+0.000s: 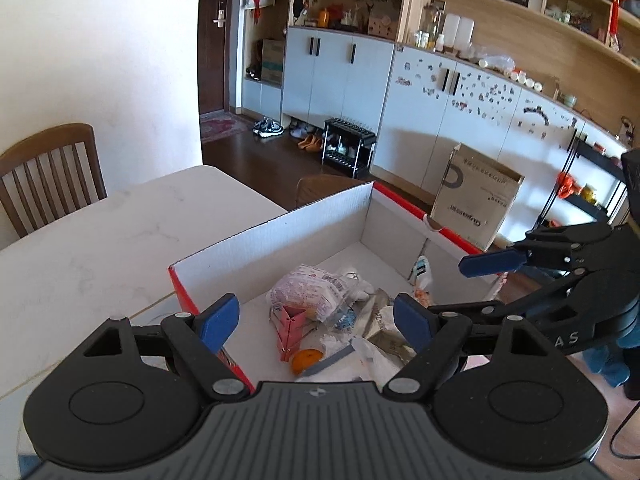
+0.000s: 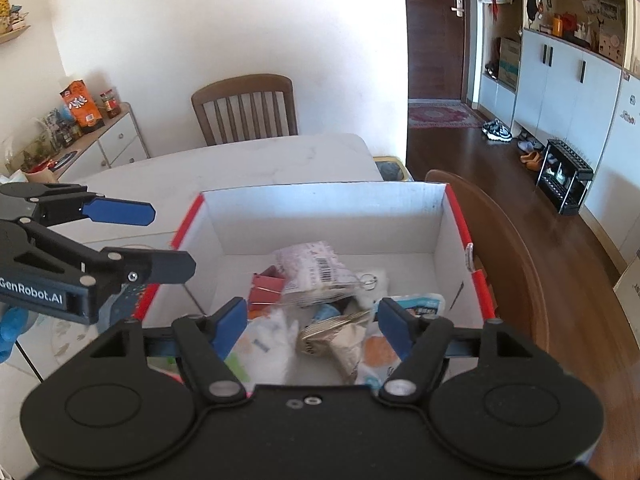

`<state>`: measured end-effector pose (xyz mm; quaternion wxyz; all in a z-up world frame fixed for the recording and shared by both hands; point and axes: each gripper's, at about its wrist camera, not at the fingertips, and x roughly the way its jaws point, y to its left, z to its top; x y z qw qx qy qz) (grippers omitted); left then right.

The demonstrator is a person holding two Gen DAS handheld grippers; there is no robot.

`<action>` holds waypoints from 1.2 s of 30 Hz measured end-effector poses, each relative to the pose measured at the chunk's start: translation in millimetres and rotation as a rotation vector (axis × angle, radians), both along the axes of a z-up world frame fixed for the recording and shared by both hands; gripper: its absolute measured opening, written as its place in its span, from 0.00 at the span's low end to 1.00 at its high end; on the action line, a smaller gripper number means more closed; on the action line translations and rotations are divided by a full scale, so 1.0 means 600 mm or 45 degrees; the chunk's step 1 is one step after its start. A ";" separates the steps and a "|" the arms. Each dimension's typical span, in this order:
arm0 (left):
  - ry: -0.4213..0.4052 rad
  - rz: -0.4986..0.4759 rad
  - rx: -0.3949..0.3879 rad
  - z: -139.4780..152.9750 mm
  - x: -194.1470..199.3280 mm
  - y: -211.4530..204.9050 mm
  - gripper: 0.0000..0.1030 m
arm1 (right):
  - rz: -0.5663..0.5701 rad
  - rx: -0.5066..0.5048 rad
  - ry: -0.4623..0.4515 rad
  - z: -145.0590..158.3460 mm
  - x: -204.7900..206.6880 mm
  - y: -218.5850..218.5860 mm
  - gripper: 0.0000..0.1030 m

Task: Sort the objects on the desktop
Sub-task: 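Lower the bread bag with the left gripper and open it while the right gripper releases the packet, then withdraw both grippers from the box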

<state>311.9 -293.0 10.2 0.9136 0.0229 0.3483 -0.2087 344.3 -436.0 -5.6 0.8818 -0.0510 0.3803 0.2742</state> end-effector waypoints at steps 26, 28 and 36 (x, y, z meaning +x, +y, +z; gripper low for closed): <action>-0.011 0.038 -0.011 -0.004 -0.088 0.040 0.99 | -0.036 0.075 -0.122 0.031 -0.105 0.014 0.97; -0.009 0.053 -0.019 -0.003 -0.092 0.046 0.99 | -0.044 0.089 -0.143 0.033 -0.115 0.012 0.98; -0.005 0.110 -0.034 0.000 -0.109 0.063 0.99 | -0.062 0.123 -0.156 0.038 -0.142 0.006 0.99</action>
